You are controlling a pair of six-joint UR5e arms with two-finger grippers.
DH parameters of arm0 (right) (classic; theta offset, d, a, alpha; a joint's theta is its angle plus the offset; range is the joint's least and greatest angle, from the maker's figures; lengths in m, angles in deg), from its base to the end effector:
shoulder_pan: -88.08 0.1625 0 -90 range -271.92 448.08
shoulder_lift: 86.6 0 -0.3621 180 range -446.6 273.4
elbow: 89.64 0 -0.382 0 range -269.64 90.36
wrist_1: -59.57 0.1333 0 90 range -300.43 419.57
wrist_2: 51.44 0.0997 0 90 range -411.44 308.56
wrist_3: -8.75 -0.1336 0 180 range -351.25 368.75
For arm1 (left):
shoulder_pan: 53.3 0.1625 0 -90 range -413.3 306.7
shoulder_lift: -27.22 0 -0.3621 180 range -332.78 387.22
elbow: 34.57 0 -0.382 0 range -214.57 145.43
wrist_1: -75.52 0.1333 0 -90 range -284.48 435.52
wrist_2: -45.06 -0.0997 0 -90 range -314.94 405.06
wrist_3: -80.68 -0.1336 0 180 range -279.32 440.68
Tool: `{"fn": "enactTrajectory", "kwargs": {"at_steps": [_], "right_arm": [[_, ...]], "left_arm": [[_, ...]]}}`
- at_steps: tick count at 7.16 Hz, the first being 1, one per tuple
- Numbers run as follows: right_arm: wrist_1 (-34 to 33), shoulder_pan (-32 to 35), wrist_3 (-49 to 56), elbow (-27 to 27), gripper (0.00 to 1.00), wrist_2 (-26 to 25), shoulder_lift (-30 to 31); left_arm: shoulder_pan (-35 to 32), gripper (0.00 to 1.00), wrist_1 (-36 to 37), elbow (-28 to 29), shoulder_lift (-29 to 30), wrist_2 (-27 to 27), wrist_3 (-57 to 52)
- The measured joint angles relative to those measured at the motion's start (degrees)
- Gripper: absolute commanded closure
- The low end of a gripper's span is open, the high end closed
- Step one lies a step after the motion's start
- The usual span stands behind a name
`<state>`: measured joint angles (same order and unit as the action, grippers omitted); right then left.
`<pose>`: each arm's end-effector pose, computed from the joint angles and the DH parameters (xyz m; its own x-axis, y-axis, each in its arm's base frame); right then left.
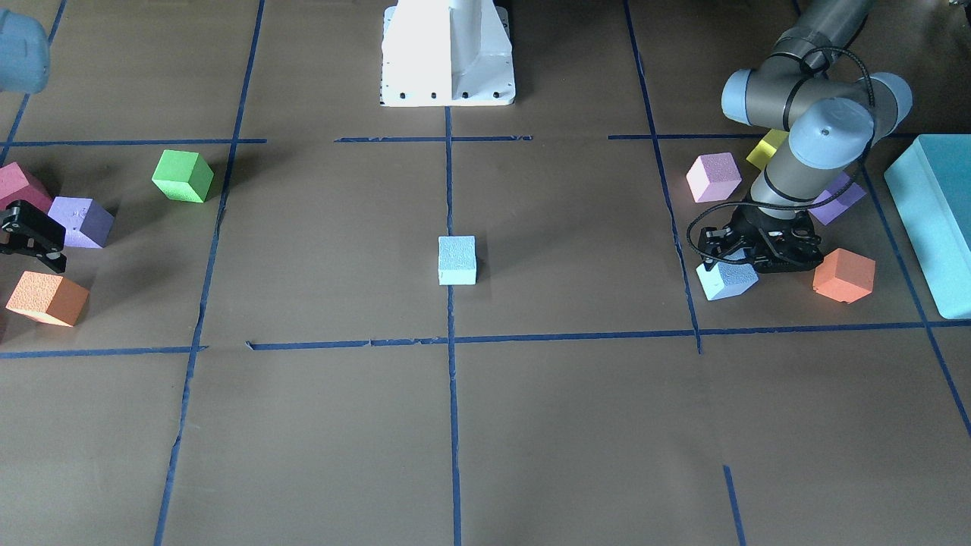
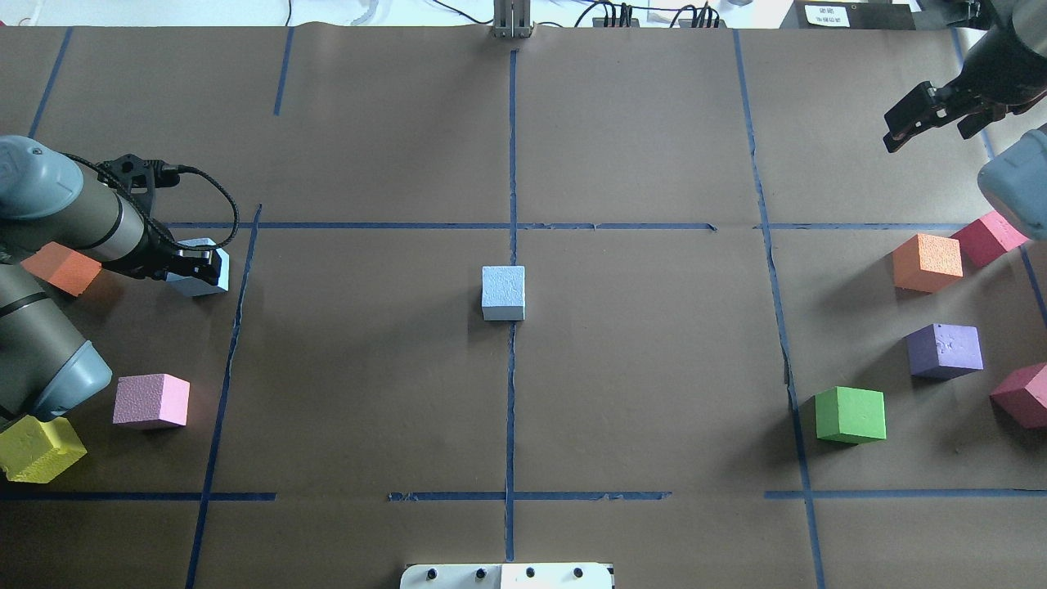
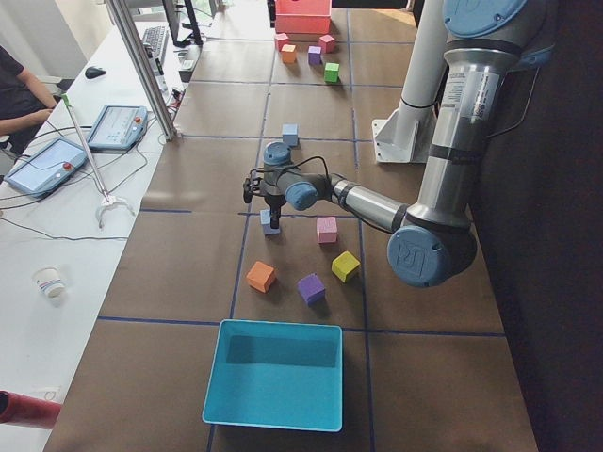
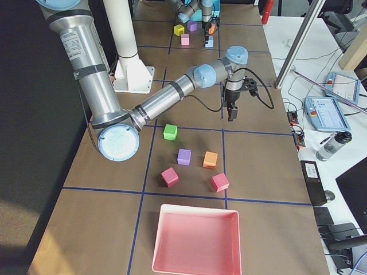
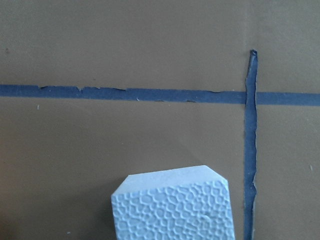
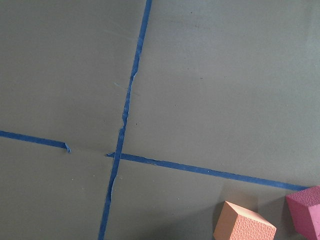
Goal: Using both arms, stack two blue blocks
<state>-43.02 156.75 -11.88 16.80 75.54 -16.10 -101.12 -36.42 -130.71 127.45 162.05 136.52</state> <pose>-0.1558 -0.5446 0.3381 0.7329 -0.1785 0.6565 0.0809 0.9810 0.1763 0.3375 -0.4807 0.4428 0.7007 -0.0281 -0.7129 0.0942 0.9941 0.0534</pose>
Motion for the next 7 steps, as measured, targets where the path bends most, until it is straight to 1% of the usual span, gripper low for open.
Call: {"fn": "enactTrajectory", "kwargs": {"at_steps": [1, 2, 3, 4, 5, 6, 7], "right_arm": [[0.0, 0.0, 0.0, 0.8, 0.0, 0.1, 0.3], [0.0, 0.1, 0.0, 1.3, 0.0, 0.2, 0.8], [0.0, 0.4, -0.1, 1.5, 0.0, 0.3, 1.6], [0.0, 1.2, -0.2, 1.4, 0.0, 0.4, 2.5], [0.0, 2.2, -0.2, 1.3, 0.0, 0.6, 3.4], [0.0, 3.4, -0.2, 1.3, 0.0, 1.8, 4.7], [0.1, 5.1, 0.1, 1.2, 0.0, 4.3, 6.4]], "left_arm": [[-0.2, 0.99, 2.6, -2.1, 0.2, 0.1, 0.0], [-0.3, 0.99, 7.2, -5.0, 1.2, 0.1, -0.7], [-0.4, 0.99, 14.3, -8.4, 4.0, 0.0, -2.4], [-0.4, 0.99, 21.6, -10.8, 8.3, -0.3, -3.7], [-0.3, 0.99, 26.4, -11.8, 12.5, -0.6, -4.3], [0.5, 1.0, 28.3, -12.0, 15.8, -0.7, -4.4], [2.5, 1.0, 29.1, -11.7, 18.8, -0.8, -4.3]]}}
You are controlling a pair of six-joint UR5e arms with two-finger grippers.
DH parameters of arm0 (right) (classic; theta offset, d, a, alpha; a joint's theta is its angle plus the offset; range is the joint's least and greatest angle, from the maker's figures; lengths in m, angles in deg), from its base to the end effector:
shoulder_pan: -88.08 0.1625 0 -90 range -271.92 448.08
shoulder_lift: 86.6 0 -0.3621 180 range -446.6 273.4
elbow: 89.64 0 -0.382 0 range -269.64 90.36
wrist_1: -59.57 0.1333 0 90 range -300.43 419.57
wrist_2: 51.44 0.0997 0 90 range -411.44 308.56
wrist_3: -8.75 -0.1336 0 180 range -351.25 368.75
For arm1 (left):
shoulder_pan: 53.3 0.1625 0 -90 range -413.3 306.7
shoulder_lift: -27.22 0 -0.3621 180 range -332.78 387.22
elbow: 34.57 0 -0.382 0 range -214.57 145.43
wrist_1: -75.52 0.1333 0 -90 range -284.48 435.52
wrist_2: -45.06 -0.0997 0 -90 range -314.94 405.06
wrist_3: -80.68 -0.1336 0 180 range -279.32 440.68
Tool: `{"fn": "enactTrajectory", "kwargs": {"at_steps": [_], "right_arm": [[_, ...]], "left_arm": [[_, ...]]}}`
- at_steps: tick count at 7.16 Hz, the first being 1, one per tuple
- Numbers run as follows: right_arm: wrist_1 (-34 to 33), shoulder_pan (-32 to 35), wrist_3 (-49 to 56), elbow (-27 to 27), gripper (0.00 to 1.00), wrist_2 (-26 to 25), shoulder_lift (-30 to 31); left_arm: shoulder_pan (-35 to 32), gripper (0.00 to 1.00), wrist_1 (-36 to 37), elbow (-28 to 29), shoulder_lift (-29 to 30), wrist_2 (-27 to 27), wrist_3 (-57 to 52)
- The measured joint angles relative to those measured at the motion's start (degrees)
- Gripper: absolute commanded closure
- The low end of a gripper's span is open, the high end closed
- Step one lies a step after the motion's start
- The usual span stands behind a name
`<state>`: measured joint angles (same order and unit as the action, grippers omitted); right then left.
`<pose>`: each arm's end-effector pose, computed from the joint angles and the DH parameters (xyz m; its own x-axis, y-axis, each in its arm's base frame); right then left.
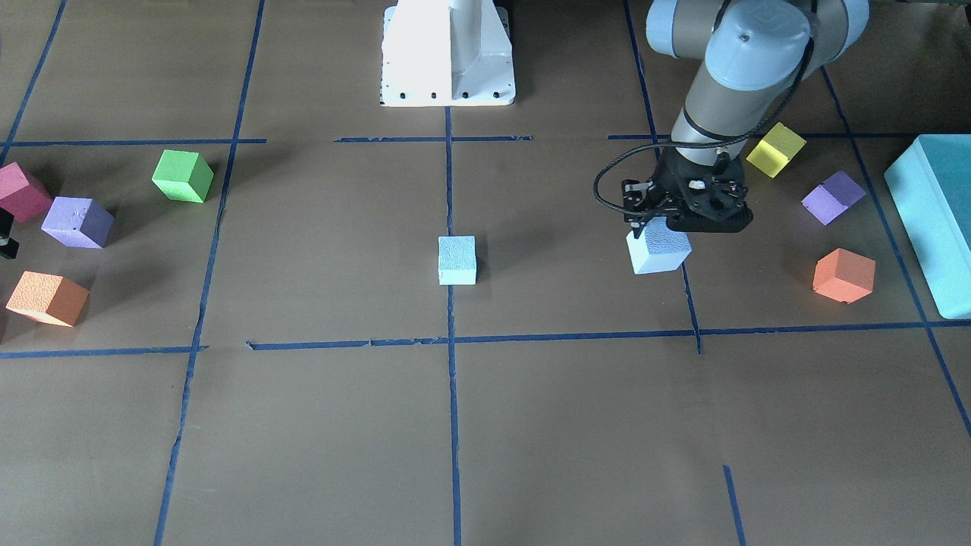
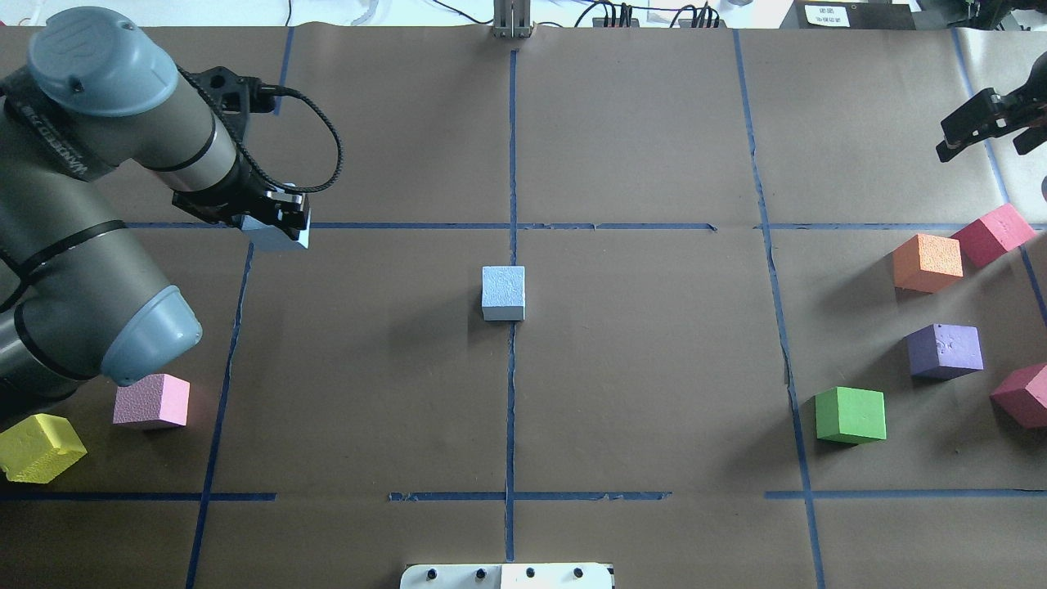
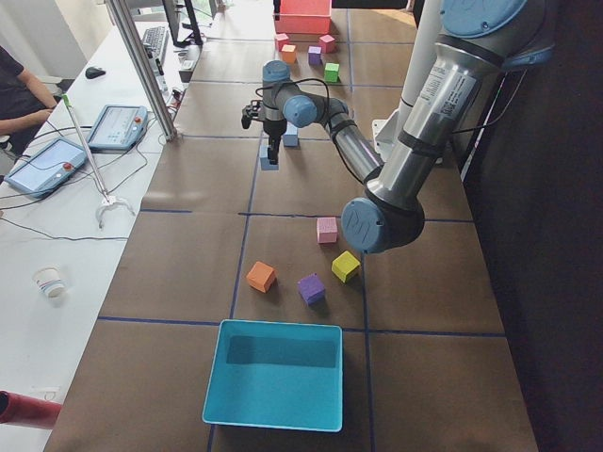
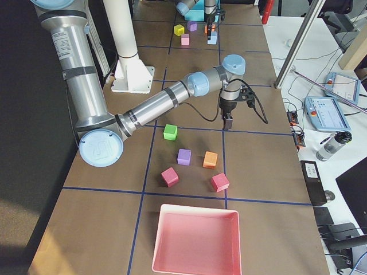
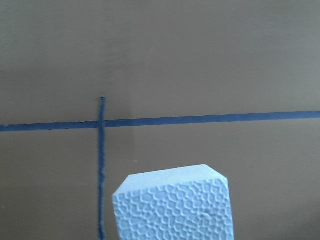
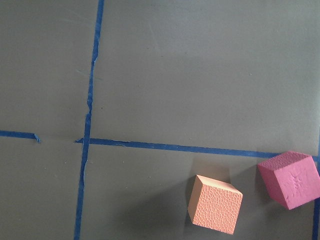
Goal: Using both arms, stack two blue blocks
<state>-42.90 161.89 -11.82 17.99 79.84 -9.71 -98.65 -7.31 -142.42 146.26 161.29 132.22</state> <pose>-0.1063 -0.5279 0.3840 0.7147 -0.0617 0.6967 0.0146 0.9972 0.0734 0.3619 -0.4720 0.2287 0.6967 0.0886 -0.7118 0.0081 0.9913 0.1313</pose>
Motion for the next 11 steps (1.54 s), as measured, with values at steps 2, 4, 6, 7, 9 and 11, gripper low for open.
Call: {"fn": "enactTrajectory", "kwargs": {"at_steps": [2, 4, 6, 7, 9, 11], "right_arm": [[2.0, 3.5, 1.6, -0.5, 0.0, 3.3, 4.8], [4.9, 7.6, 9.5, -2.7, 0.0, 4.8, 9.6], [5.5, 11.5, 16.8, -5.2, 0.0, 6.4, 12.2], [5.6, 12.3, 18.4, -5.7, 0.0, 7.0, 12.9], [5.6, 12.8, 19.2, -5.9, 0.0, 7.5, 13.3], [5.6, 12.8, 19.2, -5.8, 0.0, 7.6, 13.3]], "left_arm": [[4.0, 1.0, 0.5, 1.2, 5.8, -0.1, 0.7], [7.1, 1.0, 0.6, 4.8, 11.1, -1.8, 3.2], [9.6, 1.0, 0.6, 11.6, 17.7, -3.8, 5.8], [10.6, 1.0, 0.6, 15.9, 21.2, -4.6, 6.5], [11.9, 1.0, 0.1, 21.1, 24.7, -5.2, 7.3], [12.9, 1.0, -0.3, 22.4, 25.2, -5.3, 8.8]]}}
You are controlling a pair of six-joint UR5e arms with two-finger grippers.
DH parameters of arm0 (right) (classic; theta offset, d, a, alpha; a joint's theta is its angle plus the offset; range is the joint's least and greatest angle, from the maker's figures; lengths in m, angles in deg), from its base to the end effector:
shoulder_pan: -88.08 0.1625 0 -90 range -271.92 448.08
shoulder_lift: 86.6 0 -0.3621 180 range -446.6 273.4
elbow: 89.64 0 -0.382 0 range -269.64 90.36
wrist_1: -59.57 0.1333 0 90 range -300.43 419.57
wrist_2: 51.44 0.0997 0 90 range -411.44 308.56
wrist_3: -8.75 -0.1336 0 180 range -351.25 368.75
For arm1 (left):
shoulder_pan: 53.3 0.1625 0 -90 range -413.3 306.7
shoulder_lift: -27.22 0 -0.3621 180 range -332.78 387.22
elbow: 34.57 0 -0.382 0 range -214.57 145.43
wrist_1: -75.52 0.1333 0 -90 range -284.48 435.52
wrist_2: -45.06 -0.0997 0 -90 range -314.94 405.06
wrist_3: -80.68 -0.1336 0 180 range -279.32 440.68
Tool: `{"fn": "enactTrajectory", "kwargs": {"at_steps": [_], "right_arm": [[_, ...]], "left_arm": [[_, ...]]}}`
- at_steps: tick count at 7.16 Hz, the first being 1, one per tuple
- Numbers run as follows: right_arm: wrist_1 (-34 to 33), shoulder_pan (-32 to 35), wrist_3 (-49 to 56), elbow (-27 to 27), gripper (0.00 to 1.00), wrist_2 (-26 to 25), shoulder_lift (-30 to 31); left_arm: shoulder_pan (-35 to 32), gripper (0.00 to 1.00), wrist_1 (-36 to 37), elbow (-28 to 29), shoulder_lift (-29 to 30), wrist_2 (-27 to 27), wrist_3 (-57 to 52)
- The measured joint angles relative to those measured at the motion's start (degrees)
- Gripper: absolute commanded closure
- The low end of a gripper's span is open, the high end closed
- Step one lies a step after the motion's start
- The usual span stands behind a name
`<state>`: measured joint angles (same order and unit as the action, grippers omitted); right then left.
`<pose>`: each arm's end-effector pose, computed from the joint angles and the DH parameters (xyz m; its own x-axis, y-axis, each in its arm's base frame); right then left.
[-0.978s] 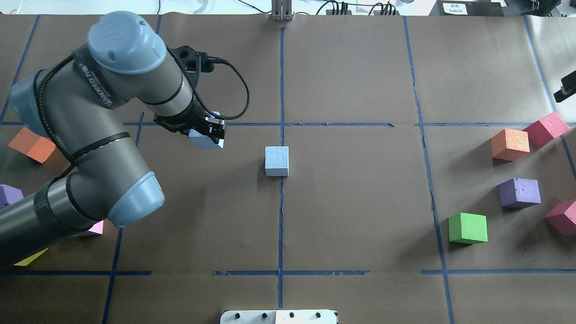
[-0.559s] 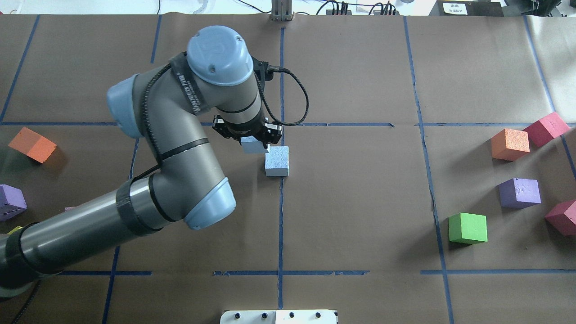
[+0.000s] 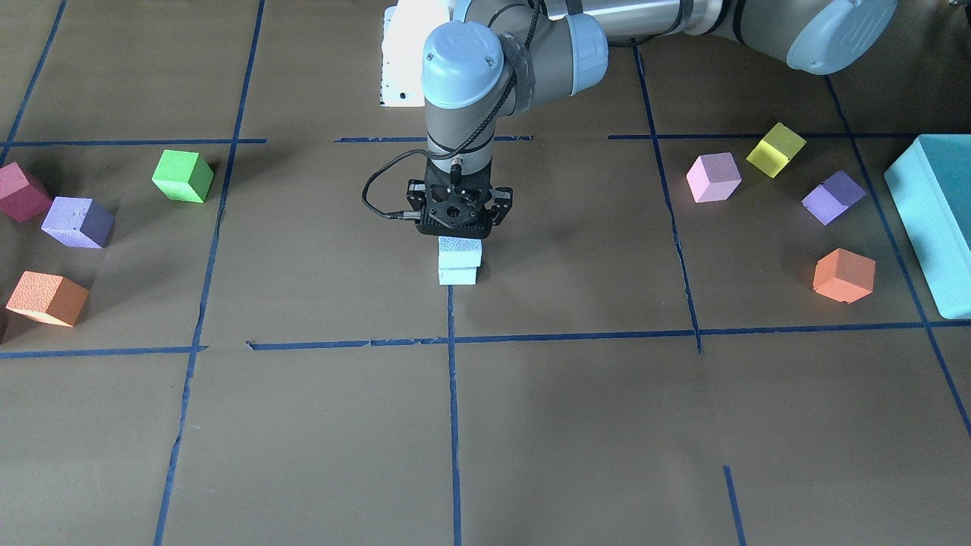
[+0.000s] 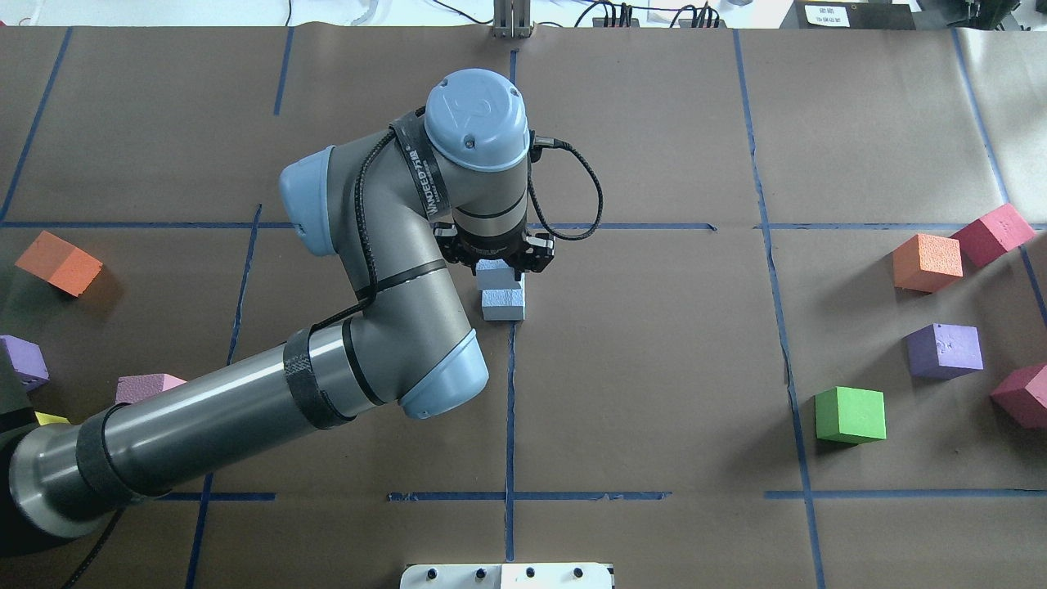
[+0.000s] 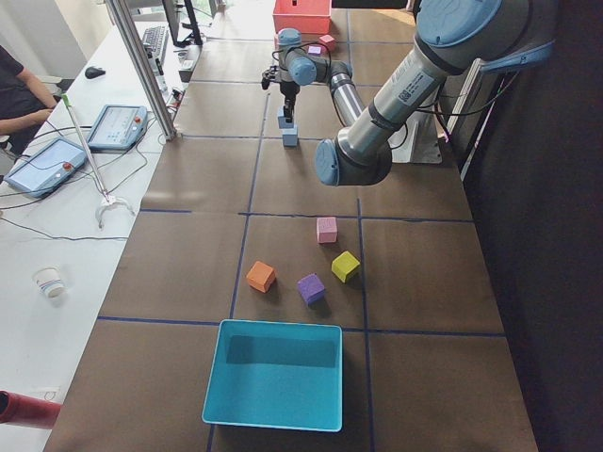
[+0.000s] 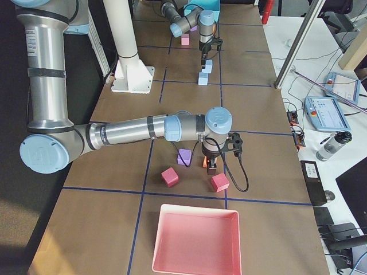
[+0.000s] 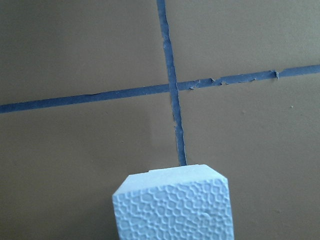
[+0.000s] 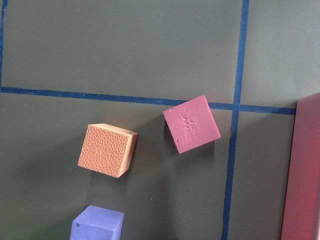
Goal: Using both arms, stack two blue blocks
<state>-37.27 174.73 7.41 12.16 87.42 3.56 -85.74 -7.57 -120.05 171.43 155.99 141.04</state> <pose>0.0046 -0.4809 0.5268 0.6543 -0.0781 0.7522 0.0429 0.9969 0.0661 0.5438 -0.4471 0.1068 0.6849 0.1120 -0.7200 -0.0488 0.9929 0.1080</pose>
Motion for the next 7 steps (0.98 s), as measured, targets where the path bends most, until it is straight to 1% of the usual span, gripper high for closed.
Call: {"fn": "enactTrajectory", "kwargs": {"at_steps": [2, 4, 5, 6, 7], "right_arm": [[0.1, 0.0, -0.1, 0.2, 0.0, 0.0, -0.2], [0.0, 0.0, -0.1, 0.3, 0.0, 0.0, -0.3], [0.0, 0.0, -0.2, 0.3, 0.0, 0.1, -0.3], [0.0, 0.0, -0.2, 0.4, 0.0, 0.1, -0.3], [0.0, 0.0, -0.2, 0.4, 0.0, 0.1, -0.4]], "left_arm": [[0.3, 0.98, -0.2, 0.7, 0.0, 0.0, 0.4], [0.5, 0.86, -0.3, 0.8, 0.0, 0.1, 0.5], [0.7, 0.7, -0.3, 0.8, -0.1, 0.1, 0.5], [0.8, 0.52, -0.4, 0.8, -0.2, 0.1, 0.6], [0.8, 0.43, -0.6, 0.8, -0.2, 0.1, 0.7]]}}
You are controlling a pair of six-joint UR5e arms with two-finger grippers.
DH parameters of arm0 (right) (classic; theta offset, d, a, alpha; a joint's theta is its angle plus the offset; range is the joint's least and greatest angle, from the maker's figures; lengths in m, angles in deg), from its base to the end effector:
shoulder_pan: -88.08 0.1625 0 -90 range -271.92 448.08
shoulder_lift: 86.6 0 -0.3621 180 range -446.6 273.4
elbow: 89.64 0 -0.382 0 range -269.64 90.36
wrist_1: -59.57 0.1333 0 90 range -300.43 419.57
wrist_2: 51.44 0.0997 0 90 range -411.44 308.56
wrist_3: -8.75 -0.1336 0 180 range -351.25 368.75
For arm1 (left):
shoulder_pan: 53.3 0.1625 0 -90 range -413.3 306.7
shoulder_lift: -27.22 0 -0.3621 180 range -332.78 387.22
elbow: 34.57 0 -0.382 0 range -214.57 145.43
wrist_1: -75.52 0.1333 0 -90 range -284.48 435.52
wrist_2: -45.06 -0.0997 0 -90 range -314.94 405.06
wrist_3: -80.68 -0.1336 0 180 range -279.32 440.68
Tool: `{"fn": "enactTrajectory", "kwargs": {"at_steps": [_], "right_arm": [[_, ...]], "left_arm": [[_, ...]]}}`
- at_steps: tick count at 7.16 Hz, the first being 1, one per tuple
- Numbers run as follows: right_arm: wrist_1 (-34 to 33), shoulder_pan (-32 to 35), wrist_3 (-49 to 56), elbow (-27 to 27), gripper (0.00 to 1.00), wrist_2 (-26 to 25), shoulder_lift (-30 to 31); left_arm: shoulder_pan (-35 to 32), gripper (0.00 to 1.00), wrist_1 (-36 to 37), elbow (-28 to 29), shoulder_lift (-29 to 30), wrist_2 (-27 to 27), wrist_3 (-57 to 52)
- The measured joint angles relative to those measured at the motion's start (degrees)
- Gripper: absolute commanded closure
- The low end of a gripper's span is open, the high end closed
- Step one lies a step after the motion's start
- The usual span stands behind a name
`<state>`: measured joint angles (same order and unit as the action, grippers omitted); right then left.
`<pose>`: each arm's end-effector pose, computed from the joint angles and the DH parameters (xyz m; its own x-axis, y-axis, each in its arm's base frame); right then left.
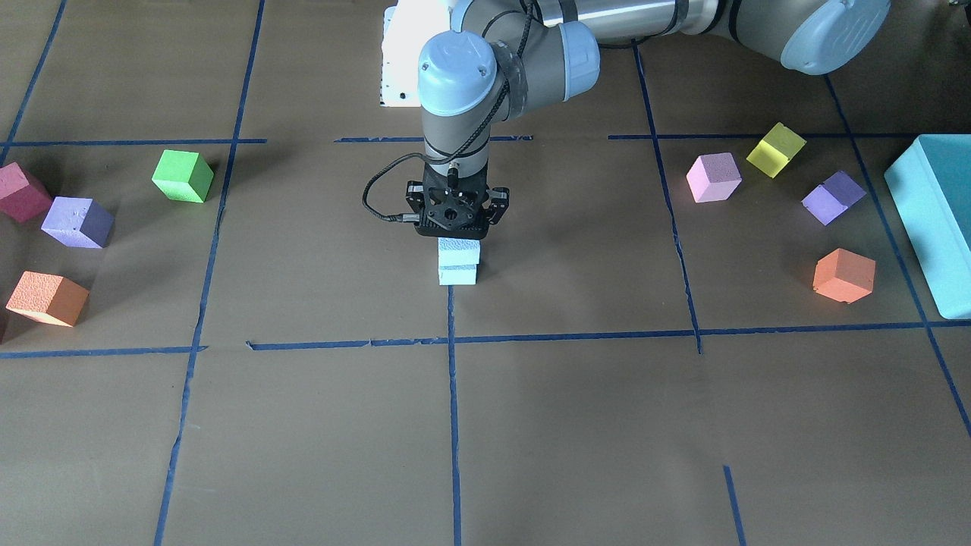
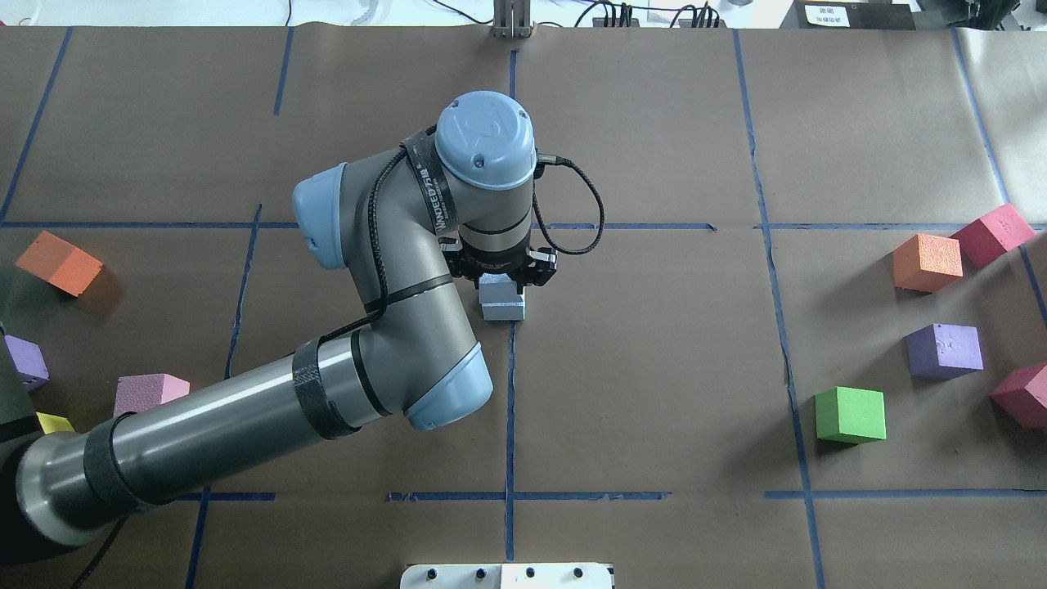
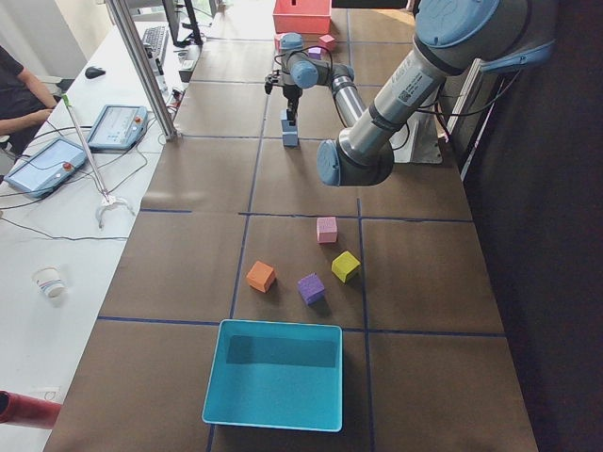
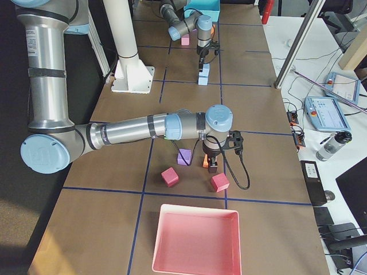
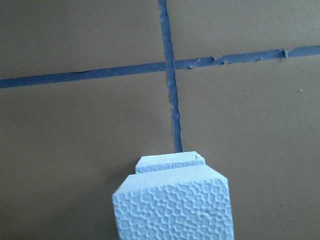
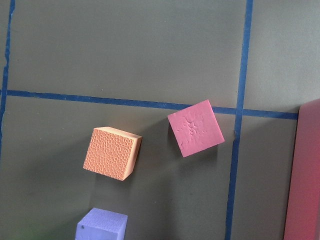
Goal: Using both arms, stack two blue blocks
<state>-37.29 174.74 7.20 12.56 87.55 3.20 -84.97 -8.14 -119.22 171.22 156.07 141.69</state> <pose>0.0043 -0.4831 0.5202 0.6522 -0.0840 0.7534 0.0404 0.9963 0.0762 0.5535 -0.4418 0.1137 0.6885 0.1069 -0.7173 -0.0560 0.9940 0.0943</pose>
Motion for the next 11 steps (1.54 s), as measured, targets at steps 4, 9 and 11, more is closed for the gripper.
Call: {"fn": "enactTrajectory", "kwargs": {"at_steps": [4, 9, 11], "right_arm": [[0.0, 0.0, 0.0, 0.0, 0.0, 0.0, -0.1], [0.0, 0.1, 0.1, 0.0, 0.0, -0.1, -0.2], [0.1, 0.2, 0.2, 0.0, 0.0, -0.1, 0.0]], "left_arm": [[0.1, 0.0, -0.4, 0.0, -0.2, 0.0, 0.2], [-0.2, 0.0, -3.7, -1.4, -1.5, 0.1, 2.6], [-3.1, 0.0, 3.5, -8.3, -1.9, 1.3, 2.2]]}}
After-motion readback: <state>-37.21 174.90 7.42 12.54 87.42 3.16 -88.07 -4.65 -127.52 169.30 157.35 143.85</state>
